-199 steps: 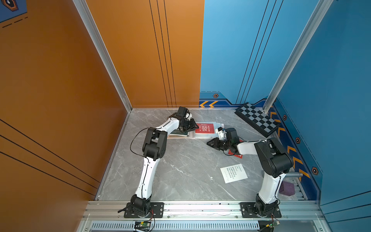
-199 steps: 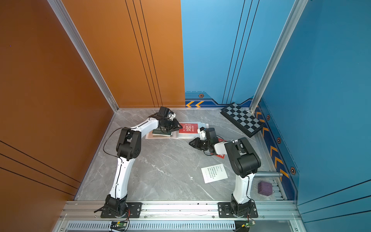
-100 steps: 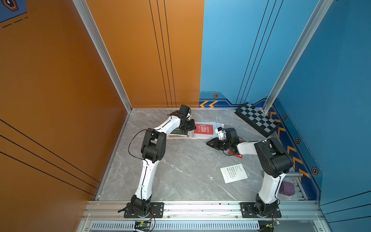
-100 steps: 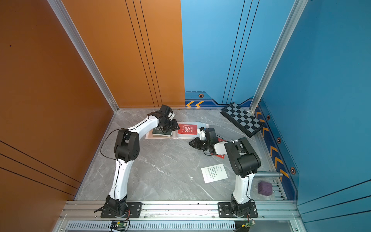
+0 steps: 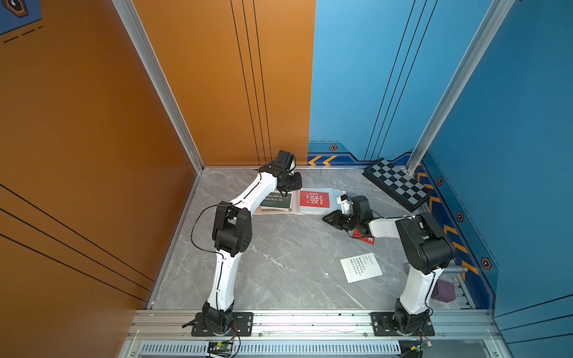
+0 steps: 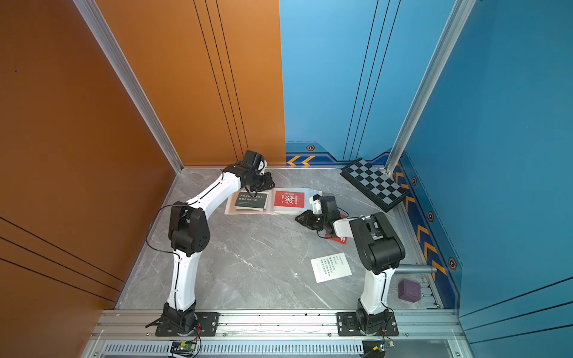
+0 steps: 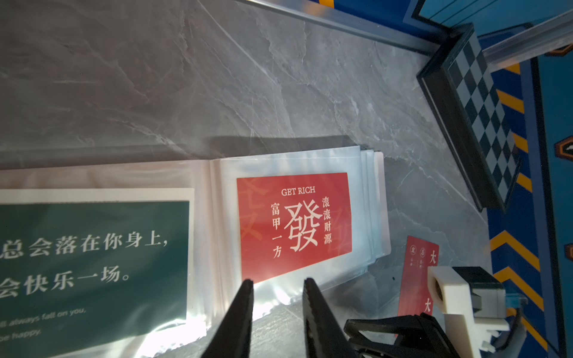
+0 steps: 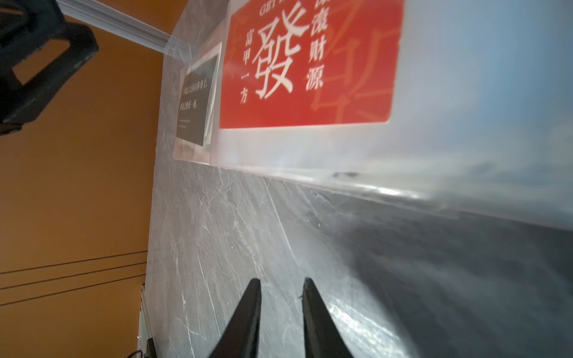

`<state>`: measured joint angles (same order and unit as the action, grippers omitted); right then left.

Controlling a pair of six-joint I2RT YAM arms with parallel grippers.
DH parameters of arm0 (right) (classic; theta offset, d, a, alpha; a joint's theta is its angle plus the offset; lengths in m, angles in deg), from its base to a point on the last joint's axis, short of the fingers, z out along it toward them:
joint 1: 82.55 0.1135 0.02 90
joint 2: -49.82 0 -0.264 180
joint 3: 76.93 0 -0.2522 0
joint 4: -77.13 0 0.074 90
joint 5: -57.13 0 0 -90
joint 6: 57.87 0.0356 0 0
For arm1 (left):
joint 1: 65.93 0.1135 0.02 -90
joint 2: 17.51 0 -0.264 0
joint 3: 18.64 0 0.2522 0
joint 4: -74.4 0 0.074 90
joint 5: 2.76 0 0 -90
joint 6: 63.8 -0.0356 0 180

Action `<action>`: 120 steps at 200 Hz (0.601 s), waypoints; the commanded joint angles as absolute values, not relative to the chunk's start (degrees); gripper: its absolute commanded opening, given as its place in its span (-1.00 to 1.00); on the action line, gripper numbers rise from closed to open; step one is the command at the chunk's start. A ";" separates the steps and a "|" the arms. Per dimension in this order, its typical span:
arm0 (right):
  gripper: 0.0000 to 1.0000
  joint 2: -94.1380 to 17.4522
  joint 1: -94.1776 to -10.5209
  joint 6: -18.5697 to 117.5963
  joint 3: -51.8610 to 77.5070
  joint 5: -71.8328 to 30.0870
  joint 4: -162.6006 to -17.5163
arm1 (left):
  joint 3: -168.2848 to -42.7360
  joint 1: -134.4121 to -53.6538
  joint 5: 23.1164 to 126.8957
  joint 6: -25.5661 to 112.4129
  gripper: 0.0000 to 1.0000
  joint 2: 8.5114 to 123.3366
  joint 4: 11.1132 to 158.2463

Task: Place the photos into the photo albums
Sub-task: Insert the photo into the photo album.

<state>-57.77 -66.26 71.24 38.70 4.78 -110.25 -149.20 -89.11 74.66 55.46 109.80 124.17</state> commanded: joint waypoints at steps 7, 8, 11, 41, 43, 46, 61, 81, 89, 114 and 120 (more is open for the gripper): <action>-0.48 -54.15 -68.95 74.27 35.68 3.92 -108.80 | -152.65 -91.32 75.22 57.31 -0.45 114.02 125.26; -0.48 -54.11 -68.98 74.30 35.60 3.85 -108.62 | -152.69 -91.29 75.12 57.31 -0.45 114.13 125.26; -0.48 -53.99 -69.24 74.20 35.28 3.52 -108.06 | -152.78 -91.25 74.69 57.44 -0.46 114.36 125.23; -0.46 -54.87 -70.78 69.77 27.74 -0.43 -96.48 | -151.96 -91.52 74.16 57.96 -0.53 115.47 125.14; -0.46 -54.95 -70.84 69.47 27.32 -0.64 -95.33 | -151.90 -91.51 74.15 57.98 -0.53 115.54 125.11; -0.46 -55.18 -70.98 69.14 26.58 -0.95 -94.32 | -151.84 -91.51 74.25 57.93 -0.53 115.62 125.16; -0.45 -56.30 -71.61 67.94 23.32 -1.57 -90.29 | -151.21 -91.45 73.99 57.96 -0.56 116.02 124.86; -0.44 -58.52 -71.71 65.77 19.17 -2.69 -84.62 | -149.11 -91.40 72.35 58.80 -0.59 116.05 121.79; -0.43 -59.64 -71.77 64.99 17.44 -2.81 -82.70 | -147.97 -91.29 70.48 59.27 -0.61 116.09 119.69; -0.42 -63.15 -71.76 63.75 12.75 -2.59 -78.67 | -146.57 -90.80 69.23 60.06 -0.64 116.83 117.65; -0.42 -64.10 -71.81 63.40 11.64 -2.72 -77.82 | -146.37 -90.65 69.15 60.19 -0.64 117.10 117.48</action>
<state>-60.11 -71.63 66.59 15.16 -1.28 -86.95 -147.69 -91.34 71.82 59.11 115.51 120.39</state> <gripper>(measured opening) 0.289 0.180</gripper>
